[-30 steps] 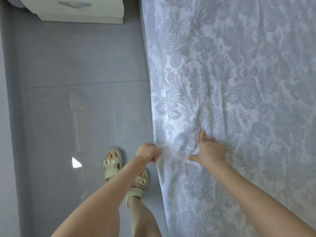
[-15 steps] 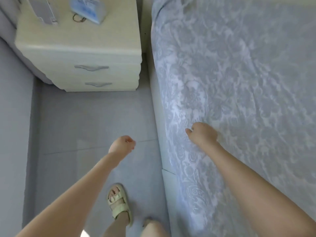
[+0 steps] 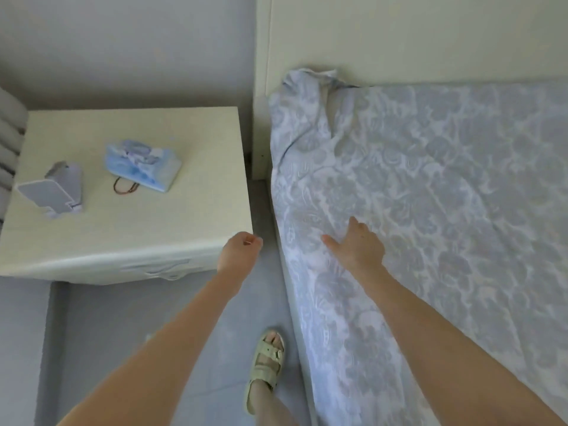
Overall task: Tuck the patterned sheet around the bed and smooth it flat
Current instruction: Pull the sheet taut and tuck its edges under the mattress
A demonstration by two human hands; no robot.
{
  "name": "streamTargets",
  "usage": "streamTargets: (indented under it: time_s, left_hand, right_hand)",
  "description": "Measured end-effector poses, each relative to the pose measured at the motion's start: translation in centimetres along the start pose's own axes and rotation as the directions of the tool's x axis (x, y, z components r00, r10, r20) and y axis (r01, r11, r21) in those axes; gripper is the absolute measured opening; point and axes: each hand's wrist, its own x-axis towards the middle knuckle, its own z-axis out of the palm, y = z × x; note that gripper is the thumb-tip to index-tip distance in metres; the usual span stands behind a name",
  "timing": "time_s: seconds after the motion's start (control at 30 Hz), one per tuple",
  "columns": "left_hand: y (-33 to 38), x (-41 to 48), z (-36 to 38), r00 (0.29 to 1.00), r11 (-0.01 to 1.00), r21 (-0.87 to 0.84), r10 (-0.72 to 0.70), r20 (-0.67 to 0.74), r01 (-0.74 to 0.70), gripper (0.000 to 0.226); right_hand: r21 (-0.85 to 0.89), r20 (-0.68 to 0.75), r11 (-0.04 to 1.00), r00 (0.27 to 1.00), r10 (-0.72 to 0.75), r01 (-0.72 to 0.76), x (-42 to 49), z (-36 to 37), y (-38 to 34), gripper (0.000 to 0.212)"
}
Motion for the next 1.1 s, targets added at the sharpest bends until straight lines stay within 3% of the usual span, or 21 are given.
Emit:
streamTargets:
  time_s: [0.07,0.13,0.23,0.3,0.4,0.47,0.53,0.67,0.77,0.83,0.93,1.0,1.1]
  left_hand:
    - [3.0,3.4,0.0,1.000,0.999,-0.044,-0.012,-0.026,0.010,0.011]
    - [5.8,6.4,-0.1,0.998,0.998,-0.065,0.016,-0.060,-0.020,0.014]
    - [10.1,10.6,-0.3,0.990,0.993,-0.075,0.085,-0.116,-0.094,0.016]
    - [13.0,13.6,-0.4,0.977,0.989,-0.056,0.126,-0.174,-0.138,0.019]
    - [16.9,18.7,0.3,0.963,0.984,-0.078,0.137,-0.232,-0.158,0.018]
    - [19.2,22.2,1.2,0.970,0.986,-0.082,0.125,-0.210,-0.145,0.029]
    - [20.7,25.8,2.3,0.991,0.990,-0.109,0.075,-0.112,-0.087,0.047]
    - [21.9,31.0,3.8,0.992,0.966,-0.245,-0.048,0.120,0.076,0.067]
    - [21.9,31.2,4.3,0.987,0.984,-0.178,0.024,0.156,0.004,0.050]
    - [22.1,30.2,3.8,0.990,0.986,-0.123,0.124,0.060,-0.116,0.035]
    - [23.1,26.8,0.1,0.949,0.958,-0.057,0.270,-0.166,-0.282,0.044]
    - [24.2,23.7,-2.8,0.887,0.927,-0.011,0.355,-0.296,-0.375,0.043]
    - [25.3,20.9,-6.4,0.755,0.877,0.056,0.442,-0.485,-0.477,0.035]
  right_hand:
    - [-0.052,0.045,0.998,0.998,-0.036,0.039,3.1,0.3,-1.4,0.067]
    - [-0.194,0.163,0.961,0.973,-0.167,0.197,4.9,0.5,-2.9,0.041]
    - [-0.312,0.320,0.869,0.904,-0.285,0.384,7.6,-2.0,-4.7,0.048]
    - [-0.270,0.269,0.900,0.925,-0.269,0.341,10.5,-4.7,-5.5,0.049]
    - [-0.162,-0.022,0.957,0.969,-0.246,0.240,15.3,-9.1,-6.7,0.040]
    - [-0.035,-0.239,0.976,0.947,-0.215,0.213,18.9,-11.8,-8.1,0.035]
    - [0.077,-0.354,0.969,0.915,-0.193,0.234,23.0,-13.9,-10.1,0.038]
    - [0.172,-0.272,0.966,0.951,-0.144,0.195,30.7,-15.5,-13.6,0.048]
    - [0.151,-0.187,0.974,0.973,-0.138,0.167,33.4,-14.8,-14.7,0.027]
    - [0.184,-0.249,0.966,0.960,-0.130,0.179,33.5,-15.0,-14.6,0.018]
    - [0.421,-0.382,0.880,0.923,-0.047,0.219,32.2,-16.2,-13.6,0.014]
    - [0.628,-0.385,0.725,0.922,-0.024,0.281,31.2,-17.2,-13.3,0.016]
    - [0.691,-0.360,0.638,0.927,-0.104,0.340,30.7,-17.4,-14.5,0.029]
